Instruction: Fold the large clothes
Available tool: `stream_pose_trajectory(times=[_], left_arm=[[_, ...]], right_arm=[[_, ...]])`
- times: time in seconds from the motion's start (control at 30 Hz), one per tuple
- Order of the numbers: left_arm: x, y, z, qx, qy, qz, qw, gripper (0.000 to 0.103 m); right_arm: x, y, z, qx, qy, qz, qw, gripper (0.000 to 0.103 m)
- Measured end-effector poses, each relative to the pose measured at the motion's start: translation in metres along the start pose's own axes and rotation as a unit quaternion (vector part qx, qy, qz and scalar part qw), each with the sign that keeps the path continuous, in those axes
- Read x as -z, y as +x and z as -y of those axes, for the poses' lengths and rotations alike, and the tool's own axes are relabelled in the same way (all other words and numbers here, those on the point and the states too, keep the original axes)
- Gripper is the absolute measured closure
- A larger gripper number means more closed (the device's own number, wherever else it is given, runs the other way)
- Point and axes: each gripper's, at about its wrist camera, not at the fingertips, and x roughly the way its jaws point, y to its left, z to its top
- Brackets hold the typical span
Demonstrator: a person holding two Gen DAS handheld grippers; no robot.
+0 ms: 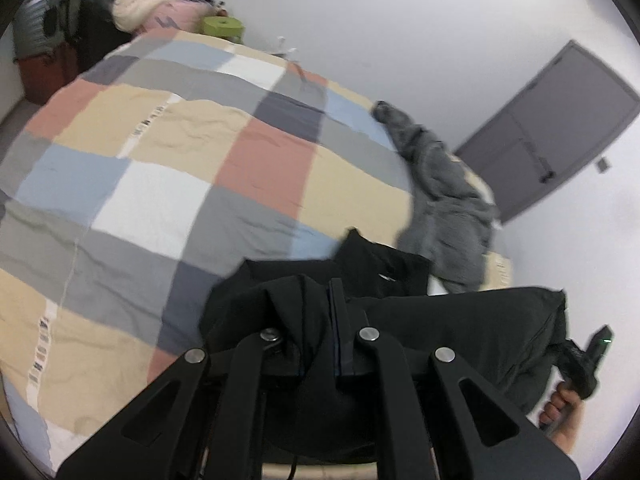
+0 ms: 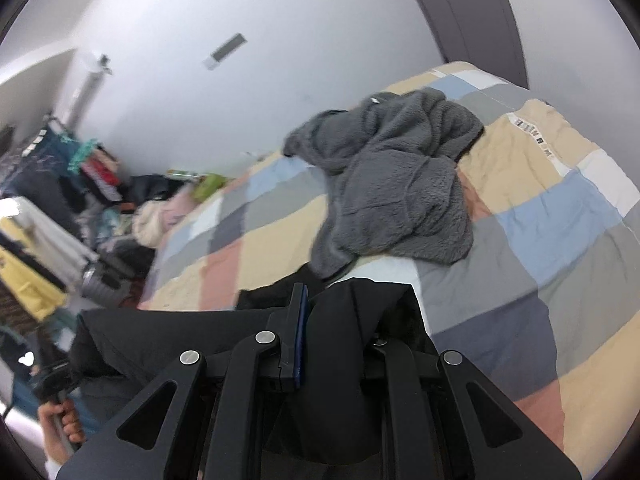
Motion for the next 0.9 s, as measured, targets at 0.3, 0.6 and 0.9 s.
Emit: stream_pose_trajectory(times=[0.3,0.6,0.9], left_arm=[[-0.004,0.118,-0.016,-0.068,-0.016,-0.03,0.9971,0.092],[-0.005,0.127,-0.038,0.011,-0.059,-0.071,0.9957,0.09],[0.006,0.102,-0.057,0.114,-0.112,-0.118,0.98,0.05]], right_arm=[[0.0,0.105,0.03,0.051,0.026,-0.055,0.997,0.092],[0.017,0.134,0.055,0.002,0.042,-0.095,0.995,0.092],[0.022,0.089,0.091,-0.092,0.13,-0.131,0.979,0.063]])
